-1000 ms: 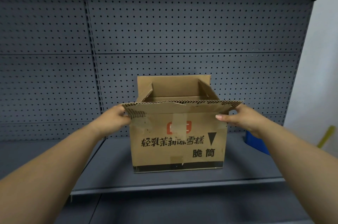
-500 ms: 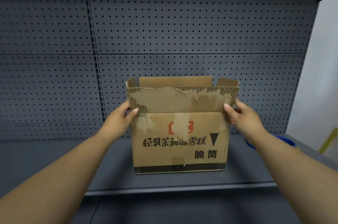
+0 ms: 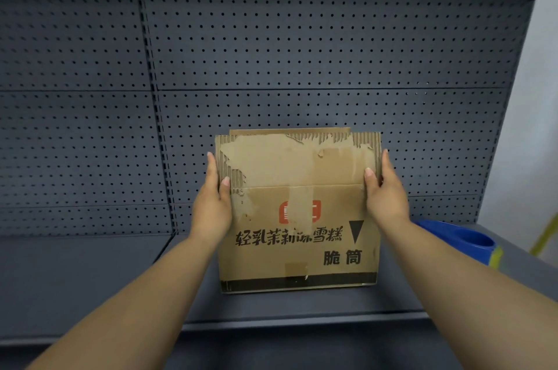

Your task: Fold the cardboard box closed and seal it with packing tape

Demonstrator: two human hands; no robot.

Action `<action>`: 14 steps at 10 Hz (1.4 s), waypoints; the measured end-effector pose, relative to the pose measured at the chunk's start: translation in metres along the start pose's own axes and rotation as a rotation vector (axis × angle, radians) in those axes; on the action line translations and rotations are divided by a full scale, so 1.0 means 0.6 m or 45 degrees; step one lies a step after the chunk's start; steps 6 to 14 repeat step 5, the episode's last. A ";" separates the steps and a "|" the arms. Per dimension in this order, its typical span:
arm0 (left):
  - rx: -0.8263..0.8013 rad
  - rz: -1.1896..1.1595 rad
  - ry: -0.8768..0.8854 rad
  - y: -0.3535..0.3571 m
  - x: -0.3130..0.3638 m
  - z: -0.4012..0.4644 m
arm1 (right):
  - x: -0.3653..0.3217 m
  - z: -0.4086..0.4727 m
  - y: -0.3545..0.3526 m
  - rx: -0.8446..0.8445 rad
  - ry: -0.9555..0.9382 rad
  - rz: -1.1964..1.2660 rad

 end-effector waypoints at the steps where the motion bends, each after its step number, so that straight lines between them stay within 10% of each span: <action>1: 0.015 -0.035 -0.017 0.008 -0.005 -0.003 | -0.003 -0.005 0.001 -0.020 0.019 0.030; 14: 0.050 -0.165 -0.079 0.013 -0.008 -0.001 | -0.005 -0.007 -0.017 -0.052 -0.001 -0.014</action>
Point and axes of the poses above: each hand's wrist, its own z-axis towards the middle knuckle, its own y-axis out of the palm, x = y × z, the point moved 1 cm from there along z, towards the middle knuckle, and after that the axes turned 5 degrees about -z, right-handed, at the moved point
